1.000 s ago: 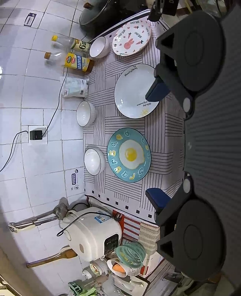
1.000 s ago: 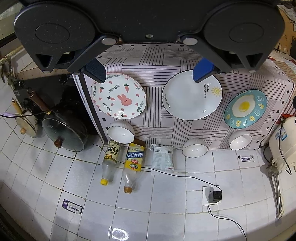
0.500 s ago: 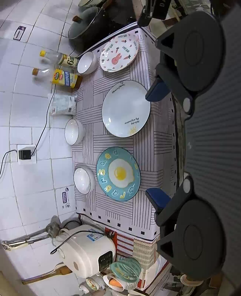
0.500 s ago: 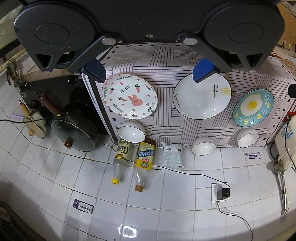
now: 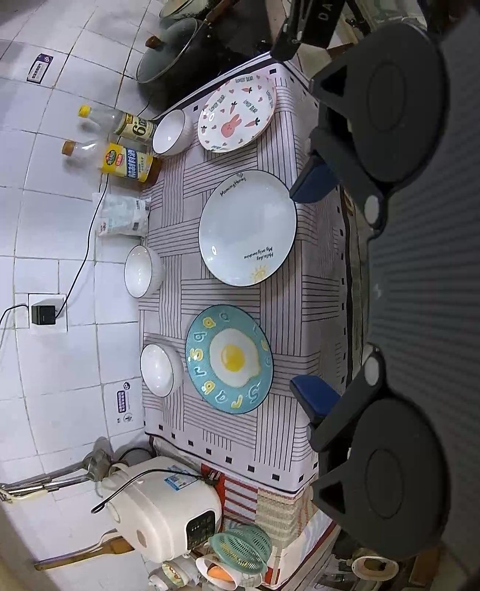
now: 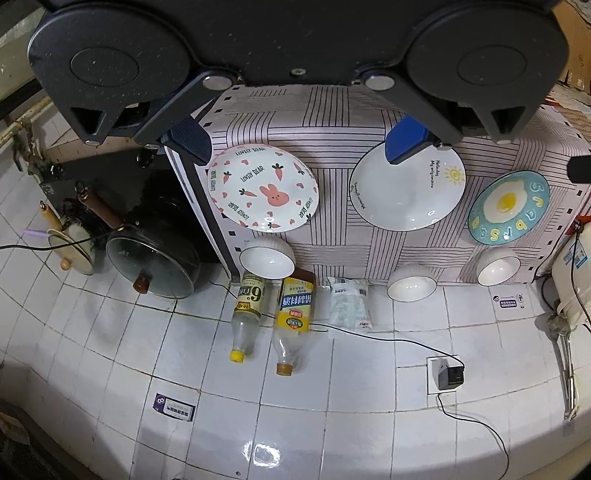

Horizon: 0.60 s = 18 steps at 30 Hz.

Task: Organize plates and bowls
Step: 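Move both grippers toward the white sun-print plate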

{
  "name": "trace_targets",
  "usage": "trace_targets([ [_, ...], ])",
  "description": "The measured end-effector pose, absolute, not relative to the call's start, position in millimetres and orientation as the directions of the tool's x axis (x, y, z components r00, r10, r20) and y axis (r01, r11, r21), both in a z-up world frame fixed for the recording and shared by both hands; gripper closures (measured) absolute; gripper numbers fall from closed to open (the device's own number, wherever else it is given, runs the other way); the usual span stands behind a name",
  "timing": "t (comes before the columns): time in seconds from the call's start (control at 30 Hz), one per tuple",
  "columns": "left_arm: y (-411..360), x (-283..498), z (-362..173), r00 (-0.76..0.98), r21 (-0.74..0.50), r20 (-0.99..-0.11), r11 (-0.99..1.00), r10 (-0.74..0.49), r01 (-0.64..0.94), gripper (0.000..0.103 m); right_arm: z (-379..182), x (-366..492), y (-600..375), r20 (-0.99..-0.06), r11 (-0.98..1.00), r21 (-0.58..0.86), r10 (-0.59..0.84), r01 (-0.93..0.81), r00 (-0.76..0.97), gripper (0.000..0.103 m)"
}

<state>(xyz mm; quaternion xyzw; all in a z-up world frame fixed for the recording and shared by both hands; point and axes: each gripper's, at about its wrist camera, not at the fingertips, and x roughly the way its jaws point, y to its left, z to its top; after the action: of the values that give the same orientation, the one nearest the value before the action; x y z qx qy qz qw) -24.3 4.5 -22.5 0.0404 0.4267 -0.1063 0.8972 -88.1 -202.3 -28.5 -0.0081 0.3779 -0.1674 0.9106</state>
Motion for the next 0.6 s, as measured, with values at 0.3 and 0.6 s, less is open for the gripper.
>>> trace_targets([
  [0.3, 0.1, -23.3, -27.3, 0.631, -0.007, -0.760, 0.973, -0.155, 0.230, 0.002, -32.2, -88.5, -199.7, -0.663, 0.949, -0.167, -0.308, 0.266, 0.683, 0.001],
  [0.6, 1.1, -13.3, -35.7, 0.646, -0.020, -0.743, 0.971, -0.174, 0.239, 0.002, -34.3, -85.8, -198.2, -0.620, 0.965, -0.128, -0.257, 0.227, 0.741, 0.001],
])
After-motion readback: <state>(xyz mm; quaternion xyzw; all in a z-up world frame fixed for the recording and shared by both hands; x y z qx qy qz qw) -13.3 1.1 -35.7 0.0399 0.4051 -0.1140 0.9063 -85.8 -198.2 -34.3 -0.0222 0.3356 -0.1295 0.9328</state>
